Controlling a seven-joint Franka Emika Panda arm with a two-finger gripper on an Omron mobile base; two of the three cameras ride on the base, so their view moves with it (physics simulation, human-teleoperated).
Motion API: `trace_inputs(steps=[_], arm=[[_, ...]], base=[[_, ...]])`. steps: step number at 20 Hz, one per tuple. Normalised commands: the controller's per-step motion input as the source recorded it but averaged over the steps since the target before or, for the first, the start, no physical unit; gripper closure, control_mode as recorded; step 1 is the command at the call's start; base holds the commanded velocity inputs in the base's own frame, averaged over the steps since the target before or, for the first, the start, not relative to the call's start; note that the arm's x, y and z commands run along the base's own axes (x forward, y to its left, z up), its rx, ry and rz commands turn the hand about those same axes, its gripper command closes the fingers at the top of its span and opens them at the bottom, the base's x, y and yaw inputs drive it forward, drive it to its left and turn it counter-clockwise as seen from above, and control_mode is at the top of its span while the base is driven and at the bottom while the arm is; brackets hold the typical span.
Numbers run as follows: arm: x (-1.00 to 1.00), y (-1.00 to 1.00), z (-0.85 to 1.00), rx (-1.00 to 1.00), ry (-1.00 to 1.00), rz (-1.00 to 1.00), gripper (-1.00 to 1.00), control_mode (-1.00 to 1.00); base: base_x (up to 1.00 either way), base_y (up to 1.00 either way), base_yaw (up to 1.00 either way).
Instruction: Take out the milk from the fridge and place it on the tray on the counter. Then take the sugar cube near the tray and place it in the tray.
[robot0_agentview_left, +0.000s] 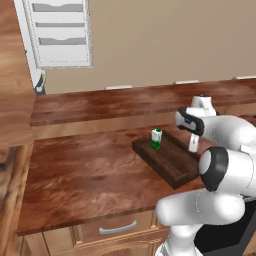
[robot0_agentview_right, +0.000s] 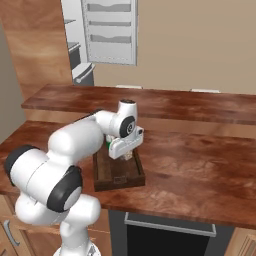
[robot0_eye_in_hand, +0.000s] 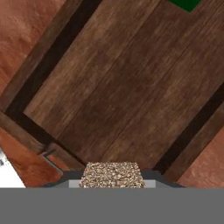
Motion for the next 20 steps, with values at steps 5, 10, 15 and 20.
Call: trace_inputs(steps=[5, 10, 15, 20], arm=[[0.52, 0.22, -0.27, 0.04, 0.00, 0.10, 1.00, -1.00], [0.37, 0.21, -0.29, 0.04, 0.00, 0.08, 1.00, -1.00], [0.01, 0.06, -0.25, 0.05, 0.02, 0.03, 1.00, -1.00], [0.00, 0.12, -0.21, 0.01, 0.00, 0.00, 1.00, -1.00]], base=[[0.00, 0.00, 0.00], [0.00, 0.00, 0.00], [0.00, 0.00, 0.00], [0.00, 0.00, 0.00]])
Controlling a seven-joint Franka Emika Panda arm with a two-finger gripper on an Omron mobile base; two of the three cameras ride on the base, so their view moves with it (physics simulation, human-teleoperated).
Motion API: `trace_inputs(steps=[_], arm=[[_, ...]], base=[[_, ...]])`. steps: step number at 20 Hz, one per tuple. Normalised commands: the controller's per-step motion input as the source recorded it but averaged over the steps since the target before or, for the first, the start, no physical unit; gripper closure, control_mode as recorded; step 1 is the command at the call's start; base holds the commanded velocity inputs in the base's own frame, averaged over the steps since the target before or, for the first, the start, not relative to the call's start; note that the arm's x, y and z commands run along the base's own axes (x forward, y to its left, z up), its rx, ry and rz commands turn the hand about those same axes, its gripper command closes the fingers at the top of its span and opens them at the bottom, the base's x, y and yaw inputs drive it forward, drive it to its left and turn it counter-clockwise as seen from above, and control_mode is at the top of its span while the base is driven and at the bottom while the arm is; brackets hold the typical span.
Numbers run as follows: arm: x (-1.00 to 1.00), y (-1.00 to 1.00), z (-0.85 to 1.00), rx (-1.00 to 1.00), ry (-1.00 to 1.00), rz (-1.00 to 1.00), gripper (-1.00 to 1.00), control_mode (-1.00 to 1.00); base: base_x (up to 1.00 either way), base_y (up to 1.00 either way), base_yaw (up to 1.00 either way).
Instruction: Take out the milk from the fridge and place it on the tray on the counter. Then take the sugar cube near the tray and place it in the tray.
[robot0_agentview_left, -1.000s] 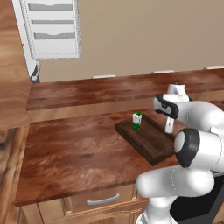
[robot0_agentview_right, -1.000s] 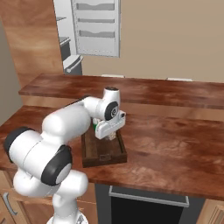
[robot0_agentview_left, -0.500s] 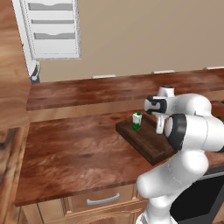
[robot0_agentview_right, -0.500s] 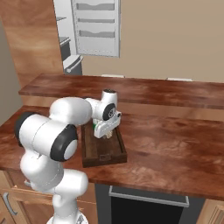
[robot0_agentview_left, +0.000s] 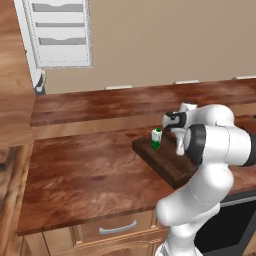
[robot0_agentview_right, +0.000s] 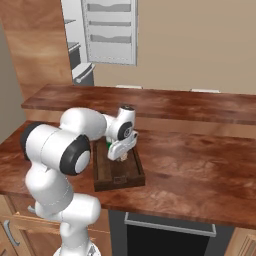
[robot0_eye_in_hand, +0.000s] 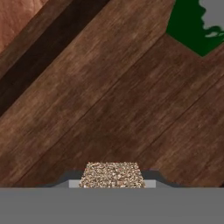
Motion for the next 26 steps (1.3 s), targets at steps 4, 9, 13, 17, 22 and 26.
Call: trace_inputs(steps=[4, 9, 13, 17, 22, 26], arm=[[0.00, 0.18, -0.23, 0.00, 0.00, 0.00, 1.00, -1.00], [0.00, 0.03, -0.30, 0.00, 0.00, 0.00, 1.00, -1.00], [0.00, 0.00, -0.38, 0.00, 0.00, 0.00, 1.00, -1.00], [0.00, 0.00, -0.41, 0.00, 0.00, 0.00, 1.00, -1.00], [-0.08, 0.11, -0.14, 0.00, -0.01, 0.00, -1.00, -1.00], [-0.11, 0.01, 0.13, 0.00, 0.00, 0.00, -1.00, -1.00]], base=[[0.00, 0.00, 0.00], [0.00, 0.00, 0.00], [0.00, 0.00, 0.00], [0.00, 0.00, 0.00], [0.00, 0.00, 0.00], [0.00, 0.00, 0.00]])
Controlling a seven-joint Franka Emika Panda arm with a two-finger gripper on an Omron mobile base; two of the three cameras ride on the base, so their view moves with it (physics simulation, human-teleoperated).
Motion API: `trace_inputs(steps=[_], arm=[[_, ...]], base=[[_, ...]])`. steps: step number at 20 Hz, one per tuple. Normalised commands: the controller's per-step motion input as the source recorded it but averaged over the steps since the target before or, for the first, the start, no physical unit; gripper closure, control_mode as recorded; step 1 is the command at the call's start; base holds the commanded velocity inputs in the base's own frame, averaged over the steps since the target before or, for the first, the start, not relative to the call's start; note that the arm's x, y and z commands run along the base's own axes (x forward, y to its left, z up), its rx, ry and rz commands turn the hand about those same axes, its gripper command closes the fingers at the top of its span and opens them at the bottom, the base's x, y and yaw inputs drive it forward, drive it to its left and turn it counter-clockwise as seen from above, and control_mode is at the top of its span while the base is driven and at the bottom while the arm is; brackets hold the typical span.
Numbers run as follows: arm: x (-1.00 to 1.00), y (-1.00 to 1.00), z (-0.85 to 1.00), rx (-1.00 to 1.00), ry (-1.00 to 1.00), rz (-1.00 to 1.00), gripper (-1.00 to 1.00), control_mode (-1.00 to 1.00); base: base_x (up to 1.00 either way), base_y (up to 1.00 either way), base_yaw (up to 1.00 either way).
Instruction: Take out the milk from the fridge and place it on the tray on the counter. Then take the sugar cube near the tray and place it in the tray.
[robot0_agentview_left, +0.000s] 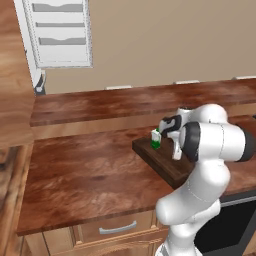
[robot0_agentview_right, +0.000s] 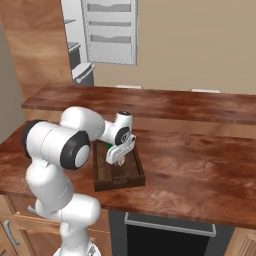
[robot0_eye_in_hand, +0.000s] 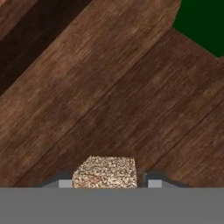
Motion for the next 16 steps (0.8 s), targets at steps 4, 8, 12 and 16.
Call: trace_inputs(steps=[4, 8, 12, 16], arm=[[-0.16, 0.00, 0.41, 0.00, -0.01, 0.00, -1.00, -1.00], [-0.32, 0.00, 0.66, 0.00, -0.06, 0.00, -1.00, -1.00], [-0.49, 0.00, 0.80, 0.00, -0.15, 0.00, -1.00, -1.00], [-0.68, 0.00, 0.94, 0.00, -0.17, -0.02, -1.00, -1.00]], base=[[0.00, 0.00, 0.00], [0.00, 0.00, 0.00], [0.00, 0.00, 0.00], [0.00, 0.00, 0.00]])
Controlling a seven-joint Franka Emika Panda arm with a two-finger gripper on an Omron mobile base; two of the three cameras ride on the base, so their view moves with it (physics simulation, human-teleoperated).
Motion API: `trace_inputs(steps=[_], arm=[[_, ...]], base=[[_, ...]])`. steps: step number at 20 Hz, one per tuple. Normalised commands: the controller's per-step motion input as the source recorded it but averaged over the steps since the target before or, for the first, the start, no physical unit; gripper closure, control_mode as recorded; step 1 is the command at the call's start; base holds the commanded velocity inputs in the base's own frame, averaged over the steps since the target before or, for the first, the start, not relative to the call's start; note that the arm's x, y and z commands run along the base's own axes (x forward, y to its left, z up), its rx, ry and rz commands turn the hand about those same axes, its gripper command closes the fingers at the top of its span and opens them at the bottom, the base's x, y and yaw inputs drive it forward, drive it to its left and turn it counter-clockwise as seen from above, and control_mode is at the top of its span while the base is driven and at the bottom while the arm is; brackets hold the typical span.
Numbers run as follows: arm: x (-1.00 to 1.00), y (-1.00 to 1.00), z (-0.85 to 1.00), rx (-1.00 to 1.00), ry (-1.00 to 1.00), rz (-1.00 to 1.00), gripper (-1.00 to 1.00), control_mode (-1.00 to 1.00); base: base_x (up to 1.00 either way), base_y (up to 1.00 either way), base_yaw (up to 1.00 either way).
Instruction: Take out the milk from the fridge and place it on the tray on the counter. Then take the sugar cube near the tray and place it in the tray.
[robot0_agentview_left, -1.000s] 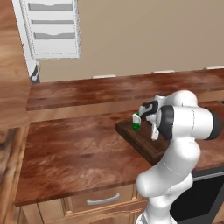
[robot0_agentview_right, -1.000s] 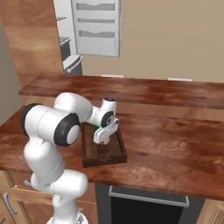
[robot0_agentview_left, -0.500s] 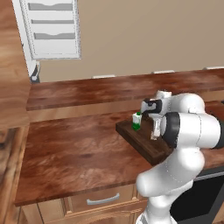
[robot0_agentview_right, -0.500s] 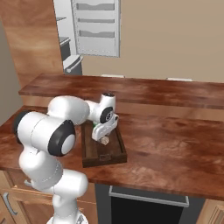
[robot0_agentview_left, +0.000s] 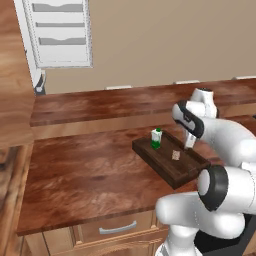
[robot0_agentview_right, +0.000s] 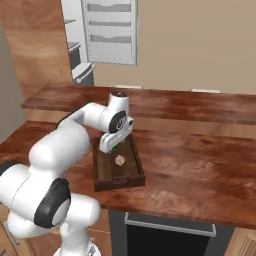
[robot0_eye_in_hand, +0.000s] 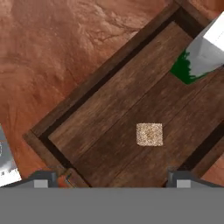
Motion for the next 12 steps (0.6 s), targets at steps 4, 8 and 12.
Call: trace_inputs(steps=[4, 8, 12], arm=[[-0.67, 0.00, 1.00, 0.00, -0.02, -0.14, -1.00, -1.00], [-0.78, 0.00, 1.00, 0.01, 0.00, -0.17, -1.00, -1.00], [-0.78, 0.11, 0.94, 0.06, -0.01, -0.26, -1.00, -1.00]], base=[[0.00, 0.00, 0.00], [0.00, 0.00, 0.00], [0.00, 0.00, 0.00]])
